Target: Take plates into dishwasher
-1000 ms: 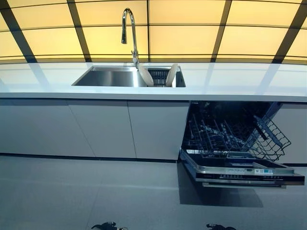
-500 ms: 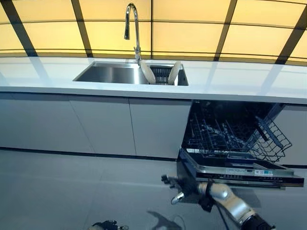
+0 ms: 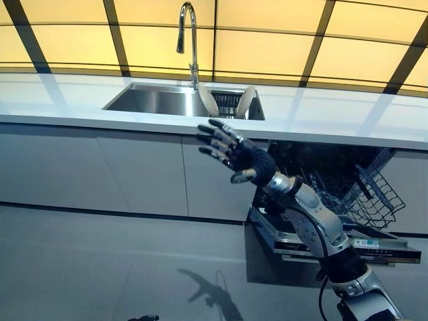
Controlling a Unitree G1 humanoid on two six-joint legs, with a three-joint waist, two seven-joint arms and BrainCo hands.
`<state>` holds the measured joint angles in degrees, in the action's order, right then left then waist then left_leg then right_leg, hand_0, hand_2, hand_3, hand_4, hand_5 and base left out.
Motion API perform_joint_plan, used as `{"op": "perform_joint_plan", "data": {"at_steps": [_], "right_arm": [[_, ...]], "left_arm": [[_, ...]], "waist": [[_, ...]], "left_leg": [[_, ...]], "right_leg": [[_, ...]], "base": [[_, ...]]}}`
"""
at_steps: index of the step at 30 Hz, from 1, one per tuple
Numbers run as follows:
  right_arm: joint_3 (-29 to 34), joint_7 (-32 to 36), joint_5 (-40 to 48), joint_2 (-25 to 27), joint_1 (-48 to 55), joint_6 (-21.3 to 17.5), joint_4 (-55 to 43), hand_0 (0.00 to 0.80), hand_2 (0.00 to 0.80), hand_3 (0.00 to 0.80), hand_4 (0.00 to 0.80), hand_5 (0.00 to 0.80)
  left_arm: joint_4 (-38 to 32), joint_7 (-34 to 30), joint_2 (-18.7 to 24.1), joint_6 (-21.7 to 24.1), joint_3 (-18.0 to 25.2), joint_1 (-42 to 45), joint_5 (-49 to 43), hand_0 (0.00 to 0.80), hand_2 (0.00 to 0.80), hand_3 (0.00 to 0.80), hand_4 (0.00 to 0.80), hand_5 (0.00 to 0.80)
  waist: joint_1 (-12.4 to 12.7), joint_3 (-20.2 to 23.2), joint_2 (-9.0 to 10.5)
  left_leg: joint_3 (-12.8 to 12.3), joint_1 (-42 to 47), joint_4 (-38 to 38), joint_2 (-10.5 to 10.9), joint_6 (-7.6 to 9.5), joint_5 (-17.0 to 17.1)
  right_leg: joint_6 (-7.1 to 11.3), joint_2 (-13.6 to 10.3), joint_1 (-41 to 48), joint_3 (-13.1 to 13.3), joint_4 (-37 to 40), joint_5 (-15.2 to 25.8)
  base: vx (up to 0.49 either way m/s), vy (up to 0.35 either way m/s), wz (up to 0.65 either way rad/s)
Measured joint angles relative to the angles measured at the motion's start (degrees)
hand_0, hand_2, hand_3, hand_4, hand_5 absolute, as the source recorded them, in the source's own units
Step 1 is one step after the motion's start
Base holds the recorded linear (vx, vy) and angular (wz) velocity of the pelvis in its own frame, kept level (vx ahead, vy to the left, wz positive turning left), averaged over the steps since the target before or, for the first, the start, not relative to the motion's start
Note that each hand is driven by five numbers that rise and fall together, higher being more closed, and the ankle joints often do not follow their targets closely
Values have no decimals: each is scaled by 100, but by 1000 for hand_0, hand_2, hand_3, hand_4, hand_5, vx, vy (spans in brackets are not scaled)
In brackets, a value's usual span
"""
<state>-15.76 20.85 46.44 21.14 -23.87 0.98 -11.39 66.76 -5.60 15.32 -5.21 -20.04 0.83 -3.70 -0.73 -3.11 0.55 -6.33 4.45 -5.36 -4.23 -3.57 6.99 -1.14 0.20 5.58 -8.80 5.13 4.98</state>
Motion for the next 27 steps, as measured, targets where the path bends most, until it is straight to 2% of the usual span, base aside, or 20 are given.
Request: {"op": "perform_joint_plan", "data": {"at_steps": [4, 10, 14, 17, 18, 19, 20, 22, 24, 26, 27], "right_arm": [[168, -678, 15, 148, -226, -273, 0, 0, 0, 0, 0, 0], [271, -1551, -149, 774, -853, -473, 27, 0, 0, 0, 0, 0], [270, -1833, -297, 1082, -1255, -572, 161, 0, 0, 0, 0, 0], [311, -1989, -438, 1218, -1566, -610, 587, 0, 0, 0, 0, 0], [365, -2072, -476, 1244, -1629, -647, 698, 0, 0, 0, 0, 0], [368, -2109, -511, 1336, -1842, -657, 934, 0, 0, 0, 0, 0], [411, -2184, -532, 1487, -1958, -658, 1145, 0, 0, 0, 0, 0], [412, -2341, -529, 1565, -1997, -657, 1299, 0, 0, 0, 0, 0], [411, -2420, -516, 1572, -2085, -630, 1293, 0, 0, 0, 0, 0], [422, -2511, -463, 1631, -2292, -590, 1292, 0, 0, 0, 0, 0], [434, -2544, -396, 1690, -2398, -565, 1287, 0, 0, 0, 0, 0]], "left_arm": [[70, 16, -62, 92, -3, 2, 0, 0, 0, 0, 0, 0], [130, 24, -70, 190, -7, -7, 1, 0, 0, 0, 0, 0], [205, 20, -60, 200, -34, -75, 1, 0, 0, 0, 0, 0], [269, 13, -60, 189, -193, -201, 0, 0, 0, 0, 0, 0], [297, 8, -23, 178, -236, -253, -1, 0, 0, 0, 0, 0], [344, -19, 34, 147, -252, -386, 0, 0, 0, 0, 0, 0], [371, -38, 62, 92, -253, -493, -4, 0, 0, 0, 0, 0], [364, -57, 164, 33, -228, -473, -2, 0, 0, 0, 0, 0], [369, -71, 203, -66, -216, -516, -21, 0, 0, 0, 0, 0], [410, -101, 195, -85, -143, -579, -176, 0, 0, 0, 0, 0], [444, -112, 190, -111, -90, -598, -231, 0, 0, 0, 0, 0]], "waist": [[-3, 19, -94], [-7, 26, -102], [-11, -6, -63], [-5, -124, 48], [16, -179, 135], [8, -352, 274], [26, -457, 325], [42, -497, 301], [28, -572, 187], [22, -639, 76], [22, -643, 70]], "left_leg": [[-1, -1, 0, 21, 17, 5], [-67, 23, 0, 51, 45, 10], [-83, 35, 8, 114, 126, 23], [78, 128, 84, 352, 296, -33], [61, 142, 129, 525, 402, -65], [10, 64, 591, 738, 625, -324], [35, -25, 880, 822, 640, -494], [-11, -18, 929, 862, 740, -559], [3, -18, 929, 702, 779, -559], [11, -33, 905, 544, 793, -551], [16, -46, 884, 524, 795, -549]], "right_leg": [[17, -19, -4, 1, 0, 11], [50, -51, -41, 50, -35, 25], [143, -144, -333, 114, -617, -238], [274, -394, -640, 170, -1503, -662], [360, -581, -743, 170, -1781, -783], [449, -799, -869, 172, -2191, -961], [605, -950, -921, 186, -2460, -1071], [803, -1027, -922, 169, -2496, -1146], [801, -742, -940, 75, -2401, -1145], [824, -394, -918, 45, -1847, -1131], [917, -282, -905, 51, -1489, -1074]], "base": [[14, 120, 0], [-16, 174, -5], [-53, 222, -6], [-2, 172, -4], [73, 207, -5], [104, 153, 2], [115, 43, 2], [155, -36, -9], [230, -122, -9], [306, -142, -8], [355, -136, -5]]}}
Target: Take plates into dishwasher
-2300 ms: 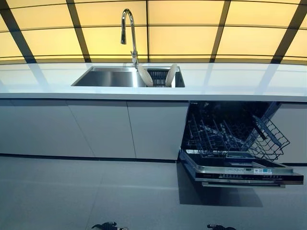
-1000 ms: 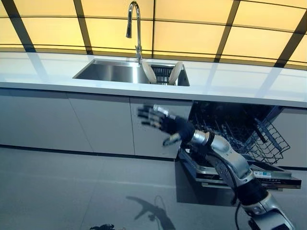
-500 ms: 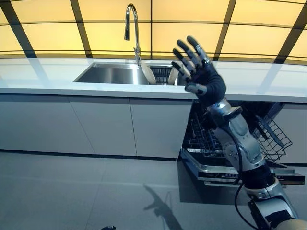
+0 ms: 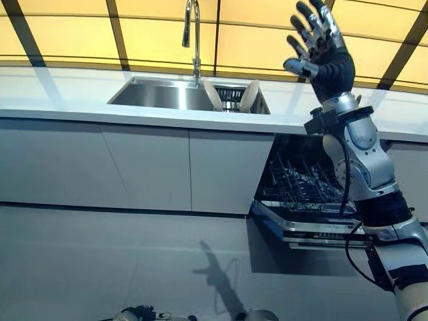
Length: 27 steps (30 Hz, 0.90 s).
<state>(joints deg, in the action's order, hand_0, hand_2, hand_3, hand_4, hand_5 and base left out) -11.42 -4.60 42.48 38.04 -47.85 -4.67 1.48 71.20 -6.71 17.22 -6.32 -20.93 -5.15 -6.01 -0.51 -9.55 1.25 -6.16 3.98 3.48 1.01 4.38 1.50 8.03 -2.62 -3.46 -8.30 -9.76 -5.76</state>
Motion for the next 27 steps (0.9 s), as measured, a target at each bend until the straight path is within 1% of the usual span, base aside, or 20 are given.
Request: {"op": "perform_joint_plan", "data": {"at_steps": [3, 5, 7, 10, 11, 12, 13, 14, 15, 16, 17, 18, 19, 20, 21, 22, 23, 24, 26, 27], "right_arm": [[191, -138, 156, 133, -166, 9, -17, 0, 0, 0, 0, 0], [288, -259, 214, 133, -167, 47, -14, 0, 0, 0, 0, 0], [291, -333, 215, 126, -164, 130, -4, 0, 0, 0, 0, 0], [369, -365, 204, 94, -129, 205, 53, 0, 0, 0, 0, 0], [396, -404, 204, 97, -123, 264, 159, 0, 0, 0, 0, 0], [448, -497, 207, 147, -123, 349, 199, 0, 0, 0, 0, 0], [451, -562, 208, 126, -115, 417, 195, 0, 0, 0, 0, 0], [352, -591, 208, 119, -123, 508, 121, 0, 0, 0, 0, 0], [354, -592, 202, 21, -18, 490, 20, 0, 0, 0, 0, 0], [240, -581, 196, 37, 2, 537, -75, 0, 0, 0, 0, 0], [137, -569, 192, 79, 6, 501, -93, 0, 0, 0, 0, 0], [166, -568, 191, 61, 83, 506, -51, 0, 0, 0, 0, 0], [205, -502, 175, 80, 146, 493, 6, 0, 0, 0, 0, 0], [243, -456, 143, 43, 240, 495, 60, 0, 0, 0, 0, 0], [224, -401, 135, -13, 266, 517, 131, 0, 0, 0, 0, 0], [217, -393, 129, -40, 266, 518, 131, 0, 0, 0, 0, 0], [187, -360, 74, -137, 252, 501, 141, 0, 0, 0, 0, 0], [150, -345, 23, -247, 256, 496, 203, 0, 0, 0, 0, 0], [-5, -351, -84, -397, 253, 498, 317, 0, 0, 0, 0, 0], [-117, -350, -186, -393, 196, 498, 319, 0, 0, 0, 0, 0]], "left_arm": [[148, -3, -18, -15, 22, -44, -9, 0, 0, 0, 0, 0], [222, -2, -20, 11, 20, -74, -11, 0, 0, 0, 0, 0], [243, -1, -4, 72, 21, -69, -57, 0, 0, 0, 0, 0], [242, -4, 12, 109, 28, -93, -233, 0, 0, 0, 0, 0], [251, -5, 10, 112, 62, -68, -233, 0, 0, 0, 0, 0], [270, 0, 14, 117, 109, -93, -223, 0, 0, 0, 0, 0], [304, -14, 3, 174, 143, -77, -224, 0, 0, 0, 0, 0], [318, -56, -69, 219, 150, 64, -236, 0, 0, 0, 0, 0], [314, -75, -103, 236, 164, 221, -258, 0, 0, 0, 0, 0], [257, -64, -88, 279, 225, 407, -259, 0, 0, 0, 0, 0], [252, -61, -97, 345, 252, 499, -254, 0, 0, 0, 0, 0], [135, -55, 38, 404, 306, 585, -201, 0, 0, 0, 0, 0], [148, -9, 100, 475, 307, 574, -206, 0, 0, 0, 0, 0], [159, 3, 106, 520, 311, 565, -182, 0, 0, 0, 0, 0], [151, 37, 113, 551, 362, 570, -109, 0, 0, 0, 0, 0], [143, 39, 123, 551, 360, 561, -106, 0, 0, 0, 0, 0], [73, 36, 116, 533, 368, 566, -110, 0, 0, 0, 0, 0], [-13, 44, 137, 528, 353, 569, -112, 0, 0, 0, 0, 0], [-67, 55, 165, 540, 346, 554, -113, 0, 0, 0, 0, 0], [-149, 52, 179, 539, 338, 500, -115, 0, 0, 0, 0, 0]], "waist": [[9, -1, 9], [13, -35, 16], [15, -43, 35], [4, -103, 87], [-13, -112, 109], [-31, -162, 137], [-17, -188, 88], [8, -71, -219], [28, 78, -430], [-43, 222, -435], [-41, 263, -480], [-7, 393, -281], [18, 486, -255], [16, 471, -375], [96, 487, -300], [148, 489, -285], [151, 456, -333], [125, 411, -336], [142, 343, -150], [145, 290, -54]], "left_leg": [[7, -15, -8, 8, 15, 9], [41, 19, -17, 11, 11, 6], [84, 51, -53, 22, -21, -12], [355, 182, -248, 37, -73, -41], [331, 351, -327, 58, -98, -39], [90, 249, 434, 34, -203, -287], [-192, 158, 1442, -14, -344, -929], [-302, 156, 1853, -303, -284, -1600], [-338, 140, 1703, -533, -264, -1813], [-314, 44, 1677, -570, -311, -1824], [-320, 25, 1702, -722, -625, -1772], [-300, -230, 2530, -678, -832, -1844], [-202, -875, 3732, -819, -962, -1860], [-90, -1405, 4504, -1014, -1116, -1487], [-92, -1662, 4838, -1093, -1216, -1046], [-113, -1674, 4853, -1085, -1205, -937], [-57, -1631, 4837, -1060, -1099, -801], [19, -1667, 4930, -1039, -862, -573], [-10, -1631, 4619, -791, -835, -857], [-162, -1610, 3947, -558, -741, -945]], "right_leg": [[252, 95, 30, 20, 780, 191], [348, 69, 16, 12, 931, 291], [385, -4, 24, -7, 945, 332], [342, 12, 173, -78, 936, 531], [340, 13, 185, -103, 871, 527], [254, -6, 118, -120, 659, 589], [188, -11, 76, -179, 383, 593], [110, 212, 13, -351, 133, 458], [-297, 302, -209, -416, -405, 263], [-648, 248, -546, -391, -1385, -53], [-774, 267, -494, -416, -1900, -369], [-891, 211, -185, -372, -1672, -569], [-1104, 385, 9, -250, -1146, -697], [-1243, 560, 72, -282, -952, -587], [-1305, 608, 151, -260, -790, -528], [-1336, 608, 181, -214, -702, -481], [-1419, 615, 364, -237, -513, -333], [-1475, 633, 555, -301, -367, -290], [-1514, 510, 727, -239, -243, -308], [-1535, 425, 745, -228, -163, -297]], "base": [[378, -168, 4], [404, -188, 8], [620, -297, 14], [761, -378, 31], [958, -442, 35], [1029, -503, 16], [692, -389, -1], [654, -420, -25], [663, -506, -14], [593, -498, 6], [514, -518, 28], [322, -405, 43], [338, -390, 50], [266, -288, 35], [214, -201, 11], [258, -220, -4], [279, -192, 12], [328, -174, 12], [270, -87, 1], [259, -42, 3]]}}
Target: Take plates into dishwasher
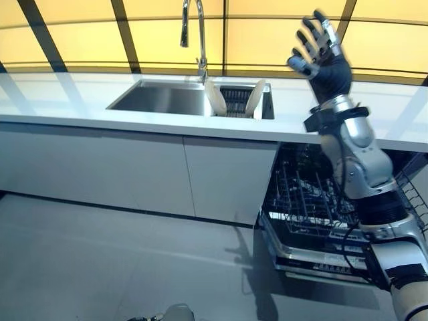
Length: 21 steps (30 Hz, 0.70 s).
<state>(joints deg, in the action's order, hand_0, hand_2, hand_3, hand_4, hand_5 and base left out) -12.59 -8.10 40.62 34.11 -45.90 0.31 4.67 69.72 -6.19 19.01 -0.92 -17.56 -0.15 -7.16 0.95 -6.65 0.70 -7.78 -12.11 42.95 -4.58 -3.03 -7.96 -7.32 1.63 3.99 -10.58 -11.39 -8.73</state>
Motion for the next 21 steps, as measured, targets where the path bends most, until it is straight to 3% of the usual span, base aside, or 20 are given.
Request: {"op": "perform_joint_plan", "data": {"at_steps": [2, 3, 5, 7, 9, 11, 13, 14, 15, 17, 19, 21], "right_arm": [[-78, -106, -125, 6, -24, 5, 4, 0, 0, 0, 0, 0], [-96, -176, -151, -1, -24, 9, 16, 0, 0, 0, 0, 0], [-125, -309, -241, 16, -39, 10, 21, 0, 0, 0, 0, 0], [-137, -373, -238, 28, -69, 8, 30, 0, 0, 0, 0, 0], [-139, -369, -219, 37, -128, 5, 76, 0, 0, 0, 0, 0], [-160, -342, -169, 49, -169, 0, 98, 0, 0, 0, 0, 0], [-160, -299, -160, 131, -170, -9, 102, 0, 0, 0, 0, 0], [-159, -266, -157, 213, -169, -14, 106, 0, 0, 0, 0, 0], [-148, -223, -145, 280, -168, -17, 138, 0, 0, 0, 0, 0], [3, -201, -65, 284, -100, -21, 161, 0, 0, 0, 0, 0], [80, -217, -60, 272, 204, -37, 166, 0, 0, 0, 0, 0], [107, -204, -60, 292, 439, -50, 75, 0, 0, 0, 0, 0]], "left_arm": [[-94, -3, 6, -22, -25, -86, 0, 0, 0, 0, 0, 0], [-106, -4, 3, -61, -48, -150, -2, 0, 0, 0, 0, 0], [-135, -1, -12, -115, -100, -236, -4, 0, 0, 0, 0, 0], [-140, 12, -36, -121, -104, -230, -1, 0, 0, 0, 0, 0], [-110, 75, -42, -102, -88, -224, 11, 0, 0, 0, 0, 0], [-60, 83, -41, -91, -80, -221, 52, 0, 0, 0, 0, 0], [32, 84, -49, -58, -79, -228, 145, 0, 0, 0, 0, 0], [120, 84, -49, -38, -64, -256, 171, 0, 0, 0, 0, 0], [161, 82, -49, -47, -31, -269, 171, 0, 0, 0, 0, 0], [164, 80, -66, -66, -34, -279, 168, 0, 0, 0, 0, 0], [162, 77, -76, -107, -110, -269, 174, 0, 0, 0, 0, 0], [210, 66, -36, -99, -241, -291, 176, 0, 0, 0, 0, 0]], "waist": [[-13, -88, 138], [-14, -142, 238], [-21, -198, 371], [-9, -198, 409], [-11, -252, 362], [-20, -280, 329], [-17, -272, 275], [-47, -271, 285], [-65, -271, 338], [-134, -284, 379], [-167, -277, 311], [-174, -217, 387]], "left_leg": [[-274, 202, -1479, 319, 77, 35], [-279, 313, -2177, 483, 158, 110], [83, 547, -3704, 735, 256, 390], [479, 658, -4710, 736, 218, 752], [742, 638, -4813, 582, 225, 860], [753, 613, -4785, 475, 229, 863], [534, 590, -4685, 332, 255, 879], [299, 602, -4624, 312, 302, 1016], [91, 672, -4625, 372, 351, 1143], [15, 820, -4598, 572, 472, 1425], [-29, 1079, -4619, 602, 657, 1623], [-143, 1227, -4600, 768, 762, 1456]], "right_leg": [[-24, -96, 103, -19, 155, 15], [-21, -111, 184, -40, 247, 16], [-21, -63, 360, -79, 465, 28], [-28, 51, 462, -1, 636, 52], [-33, 200, 698, 304, 842, 76], [41, 210, 963, 439, 1018, 62], [174, 179, 1107, 567, 1092, -27], [266, 108, 1193, 617, 1150, -80], [382, -20, 1240, 668, 1123, -152], [689, -267, 1291, 546, 885, -345], [982, -452, 932, 18, -353, -539], [1018, -971, 91, -252, -2411, -522]], "base": [[329, -29, 8], [349, -16, 16], [282, -9, 10], [307, 32, -7], [443, 134, -31], [581, 254, -42], [696, 358, -39], [716, 385, -40], [675, 375, -36], [661, 423, -29], [571, 476, -22], [475, 451, -18]]}}
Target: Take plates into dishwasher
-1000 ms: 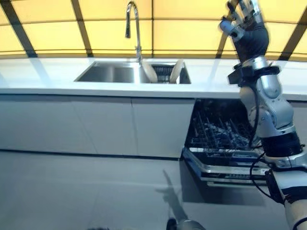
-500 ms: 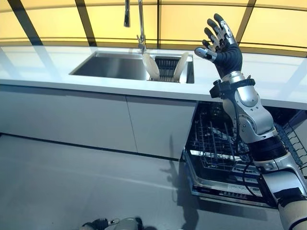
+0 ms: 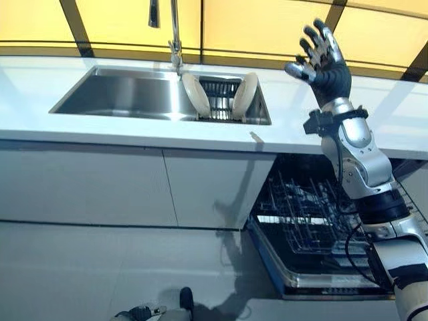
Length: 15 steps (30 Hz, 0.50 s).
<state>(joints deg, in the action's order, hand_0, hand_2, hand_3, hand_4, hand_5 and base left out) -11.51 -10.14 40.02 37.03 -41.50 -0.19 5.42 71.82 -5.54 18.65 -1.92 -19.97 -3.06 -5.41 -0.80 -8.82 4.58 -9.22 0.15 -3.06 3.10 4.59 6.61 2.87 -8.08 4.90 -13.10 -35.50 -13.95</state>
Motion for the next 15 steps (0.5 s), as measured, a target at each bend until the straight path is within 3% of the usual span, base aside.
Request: {"op": "perform_joint_plan", "data": {"at_steps": [1, 2, 3, 4, 7, 10, 11, 13, 15], "right_arm": [[54, 22, 0, 20, 94, -66, -53, 0, 0, 0, 0, 0], [115, 54, 2, 51, 126, -112, -54, 0, 0, 0, 0, 0], [202, 89, 9, 91, 133, -120, -48, 0, 0, 0, 0, 0], [246, 96, 11, 163, 131, -130, -42, 0, 0, 0, 0, 0], [286, 90, 7, 274, 121, -134, 2, 0, 0, 0, 0, 0], [286, 48, 14, 413, 95, -128, 28, 0, 0, 0, 0, 0], [286, 36, 22, 438, 42, -129, 86, 0, 0, 0, 0, 0], [291, -9, 86, 451, -70, -131, 183, 0, 0, 0, 0, 0], [290, -53, 121, 461, -149, -134, 177, 0, 0, 0, 0, 0]], "left_arm": [[33, -4, 32, -1, -86, -28, 0, 0, 0, 0, 0, 0], [50, 0, 36, 6, -180, -81, -1, 0, 0, 0, 0, 0], [38, 6, 22, 5, -356, -157, -1, 0, 0, 0, 0, 0], [9, 9, 20, 5, -488, -234, -2, 0, 0, 0, 0, 0], [-73, 19, 119, -13, -478, -382, -3, 0, 0, 0, 0, 0], [-350, 14, 213, -166, -471, -468, -9, 0, 0, 0, 0, 0], [-417, 12, 233, -230, -466, -482, -9, 0, 0, 0, 0, 0], [-454, 7, 255, -296, -465, -509, -13, 0, 0, 0, 0, 0], [-414, 8, 226, -355, -368, -574, -47, 0, 0, 0, 0, 0]], "waist": [[-21, 104, 166], [-17, 160, 251], [11, 161, 232], [24, 135, 131], [51, 122, 3], [181, 37, -167], [204, 14, -203], [163, 8, -206], [174, 15, -194]], "left_leg": [[-21, 67, 64, 282, 173, -117], [-19, 107, 99, 469, 284, -218], [-23, 197, 122, 564, 344, -276], [-31, 304, 124, 562, 402, -347], [6, 433, 71, 489, 464, -459], [-118, 485, 57, 168, 392, -561], [-182, 505, 59, 73, 367, -575], [-195, 527, 55, 17, 353, -585], [-239, 553, 1, 11, 323, -608]], "right_leg": [[69, -526, -532, -56, -1168, 26], [95, -862, -816, -67, -1752, 34], [167, -1032, -925, -58, -1953, 76], [199, -1031, -1020, -51, -1942, 94], [213, -842, -1117, -245, -1206, 90], [265, -325, -1022, -499, 492, 110], [377, -168, -1012, -575, 1033, 176], [413, -15, -1054, -644, 1626, 350], [572, 210, -1121, -550, 2387, 553]], "base": [[454, 387, 5], [412, 327, 19], [383, 272, 12], [296, 199, 10], [237, 52, 13], [137, -30, -20], [42, -45, -34], [52, -79, -17], [154, -104, -18]]}}
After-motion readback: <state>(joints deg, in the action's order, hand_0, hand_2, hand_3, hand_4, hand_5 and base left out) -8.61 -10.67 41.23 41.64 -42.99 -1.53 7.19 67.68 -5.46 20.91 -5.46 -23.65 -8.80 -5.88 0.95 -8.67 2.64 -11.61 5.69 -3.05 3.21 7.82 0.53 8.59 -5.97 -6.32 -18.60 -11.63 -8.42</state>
